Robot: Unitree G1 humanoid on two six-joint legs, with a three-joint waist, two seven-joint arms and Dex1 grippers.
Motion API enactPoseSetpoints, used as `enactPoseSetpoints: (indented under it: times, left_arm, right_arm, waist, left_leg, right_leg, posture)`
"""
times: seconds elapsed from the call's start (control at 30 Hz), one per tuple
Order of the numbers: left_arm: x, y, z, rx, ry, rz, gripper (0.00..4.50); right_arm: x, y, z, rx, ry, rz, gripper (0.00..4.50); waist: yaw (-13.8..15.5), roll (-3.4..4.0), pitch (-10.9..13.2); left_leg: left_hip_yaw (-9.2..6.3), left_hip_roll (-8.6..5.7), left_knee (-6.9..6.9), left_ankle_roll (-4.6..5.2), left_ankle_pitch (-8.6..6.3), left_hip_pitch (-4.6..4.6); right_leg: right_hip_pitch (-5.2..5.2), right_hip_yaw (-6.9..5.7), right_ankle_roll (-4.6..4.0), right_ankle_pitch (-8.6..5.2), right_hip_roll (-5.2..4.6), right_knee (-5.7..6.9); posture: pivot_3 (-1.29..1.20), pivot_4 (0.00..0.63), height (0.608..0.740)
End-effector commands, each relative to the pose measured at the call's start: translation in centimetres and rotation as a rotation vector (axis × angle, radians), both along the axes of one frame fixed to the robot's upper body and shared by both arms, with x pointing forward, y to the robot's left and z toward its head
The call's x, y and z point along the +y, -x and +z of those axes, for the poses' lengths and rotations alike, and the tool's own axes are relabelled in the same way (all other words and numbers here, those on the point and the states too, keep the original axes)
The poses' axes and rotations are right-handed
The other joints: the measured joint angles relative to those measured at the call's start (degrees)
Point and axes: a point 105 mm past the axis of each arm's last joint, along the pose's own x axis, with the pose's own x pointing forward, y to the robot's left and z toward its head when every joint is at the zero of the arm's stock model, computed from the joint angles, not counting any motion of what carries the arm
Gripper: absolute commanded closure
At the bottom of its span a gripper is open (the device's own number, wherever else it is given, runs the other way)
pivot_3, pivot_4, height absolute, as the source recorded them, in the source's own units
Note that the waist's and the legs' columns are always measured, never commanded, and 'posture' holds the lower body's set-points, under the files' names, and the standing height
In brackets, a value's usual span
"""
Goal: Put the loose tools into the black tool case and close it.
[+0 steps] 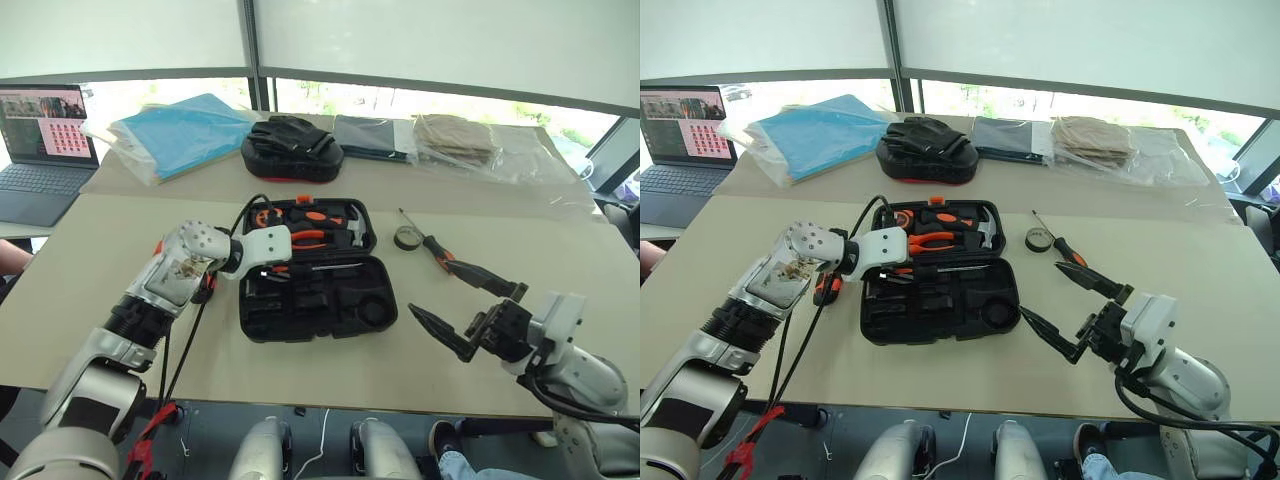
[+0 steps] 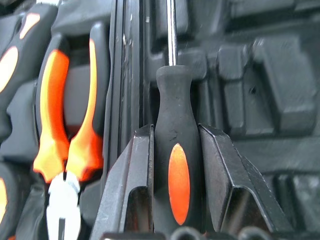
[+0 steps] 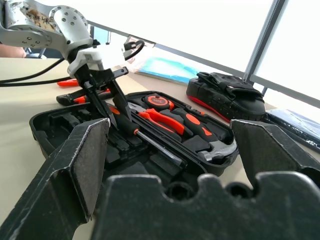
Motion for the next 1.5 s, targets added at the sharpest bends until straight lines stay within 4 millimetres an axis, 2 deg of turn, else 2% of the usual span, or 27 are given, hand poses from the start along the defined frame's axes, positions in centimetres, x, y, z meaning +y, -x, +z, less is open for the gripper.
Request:
enactPoseSetpoints:
  times: [0.03,0.3,0.47,0.5,0.63,0.73,0.83,0.93,0.97,1.0,1.03,1.1,1.13,1.33,1.4,1.5]
  left_arm:
    - [0.9,-0.5,0.2,-0.037,-0.071,0.023,3.64]
    - [2.0,-0.1,-0.4,-0.031,-0.169,0.028,3.64]
    - [1.6,0.3,-1.1,0.021,-0.147,0.047,3.64]
    - [1.4,0.3,-1.0,0.027,-0.135,0.048,2.63]
    - [0.0,0.4,1.1,-0.015,-0.028,0.009,1.39]
    - [0.6,0.9,3.2,-0.067,0.014,-0.008,0.41]
    - [1.0,1.0,4.6,-0.111,0.078,-0.009,0.41]
    - [0.8,0.6,4.9,-0.135,0.165,-0.015,0.41]
    - [0.7,0.4,4.5,-0.080,0.236,0.007,0.41]
    - [0.6,0.5,4.1,-0.016,0.296,0.024,0.96]
    - [0.7,0.2,3.4,0.013,0.328,0.045,1.12]
    - [0.7,-0.2,2.6,0.044,0.358,0.071,1.86]
    - [0.6,-0.4,2.3,0.053,0.366,0.081,2.33]
    - [0.6,-1.2,0.2,0.079,0.361,0.143,4.44]
    - [0.5,-1.3,-0.3,0.092,0.379,0.159,4.44]
    - [-0.1,-0.6,-1.0,0.125,0.394,0.115,4.44]
  right_arm:
    - [0.5,0.4,1.0,-0.030,-0.013,0.013,0.00]
    - [0.8,0.3,0.9,-0.024,-0.016,0.028,0.00]
    - [1.0,0.5,0.7,-0.018,-0.019,0.036,0.00]
    - [1.0,0.5,0.7,-0.017,-0.019,0.036,0.00]
    - [1.0,0.6,0.4,-0.008,-0.020,0.039,0.00]
    - [0.8,1.0,0.0,0.017,-0.019,0.039,0.00]
    - [0.5,1.5,-0.5,0.040,-0.018,0.028,0.00]
    - [0.5,1.7,-1.0,0.051,-0.021,0.018,0.00]
    - [0.5,1.7,-1.1,0.052,-0.025,0.013,0.00]
    - [0.6,1.7,-1.2,0.051,-0.028,0.010,0.00]
    - [0.6,1.6,-1.2,0.051,-0.031,0.008,0.00]
    - [0.7,1.6,-1.3,0.049,-0.035,0.007,0.00]
    - [0.7,1.5,-1.3,0.048,-0.035,0.006,0.00]
    - [0.6,1.5,-1.4,0.045,-0.037,0.001,0.00]
    - [0.6,1.5,-1.4,0.047,-0.036,0.000,0.00]
    - [0.5,1.5,-1.5,0.048,-0.042,-0.007,0.00]
  waist:
    - [0.00,0.00,0.00]
    - [-0.14,0.01,-0.01]
    - [-0.04,0.02,-0.01]
    - [-0.03,0.02,-0.01]
    - [0.30,0.06,-0.04]
    - [0.32,0.05,-0.03]
    - [0.10,0.06,-0.03]
    - [0.08,0.06,-0.03]
    - [0.12,0.06,-0.03]
    - [0.22,0.06,-0.03]
    - [0.22,0.06,-0.03]
    - [0.10,0.06,-0.03]
    - [0.08,0.05,-0.03]
    - [0.04,0.05,-0.03]
    - [0.10,0.05,-0.03]
    - [0.36,0.06,-0.03]
  left_leg:
    - [-0.01,0.01,0.01,0.00,0.00,0.00]
    - [-0.02,0.08,0.13,0.00,0.00,0.09]
    - [-0.02,0.08,0.20,0.00,0.00,0.09]
    - [-0.02,0.08,0.21,0.00,0.00,0.10]
    - [-0.06,0.07,0.31,0.00,0.01,0.08]
    - [-0.10,0.07,0.39,0.01,0.01,-0.04]
    - [-0.12,0.08,0.40,0.04,-0.01,-0.08]
    - [-0.12,0.07,0.40,0.08,-0.03,-0.07]
    - [-0.12,0.07,0.41,0.08,-0.04,-0.07]
    - [-0.12,0.06,0.43,0.08,-0.04,-0.06]
    - [-0.12,0.05,0.48,0.09,-0.04,-0.06]
    - [-0.12,0.07,0.62,0.17,-0.09,-0.10]
    - [-0.12,0.07,0.64,0.18,-0.10,-0.12]
    - [-0.12,0.06,0.70,0.22,-0.13,-0.16]
    - [-0.12,0.06,0.70,0.23,-0.13,-0.15]
    - [-0.12,0.03,0.73,0.25,-0.15,-0.15]
  right_leg:
    - [0.00,0.00,0.00,0.00,0.01,0.01]
    - [0.04,0.02,0.02,-0.02,0.07,0.15]
    - [0.07,0.01,0.03,-0.03,0.06,0.16]
    - [0.07,0.01,0.04,-0.03,0.06,0.17]
    - [0.10,-0.03,0.10,-0.05,0.05,0.21]
    - [0.05,-0.05,0.12,-0.04,0.04,0.20]
    - [0.01,-0.04,0.03,0.02,0.03,0.20]
    - [0.04,-0.05,0.03,0.02,0.01,0.19]
    - [0.05,-0.05,0.04,0.02,0.01,0.18]
    - [0.07,-0.05,0.06,0.02,-0.01,0.18]
    - [0.08,-0.06,0.09,0.02,-0.01,0.19]
    - [0.09,-0.08,0.14,0.00,0.01,0.21]
    - [0.07,-0.08,0.14,0.00,0.02,0.21]
    - [0.07,-0.07,0.13,0.05,0.02,0.21]
    - [0.08,-0.07,0.11,0.06,0.01,0.20]
    - [0.11,-0.08,0.14,0.08,-0.05,0.20]
  posture:
    - [0.00,0.150,0.740]
    - [0.00,0.150,0.740]
    - [0.00,0.150,0.740]
    - [0.00,0.150,0.740]
    - [0.00,0.150,0.740]
    - [0.00,0.150,0.740]
    - [0.00,0.150,0.740]
    - [0.00,0.150,0.740]
    - [0.00,0.150,0.740]
    - [0.00,0.150,0.740]
    - [0.00,0.150,0.740]
    - [0.00,0.150,0.740]
    - [0.00,0.150,0.740]
    - [0.00,0.150,0.740]
    - [0.00,0.150,0.740]
    - [0.00,0.150,0.740]
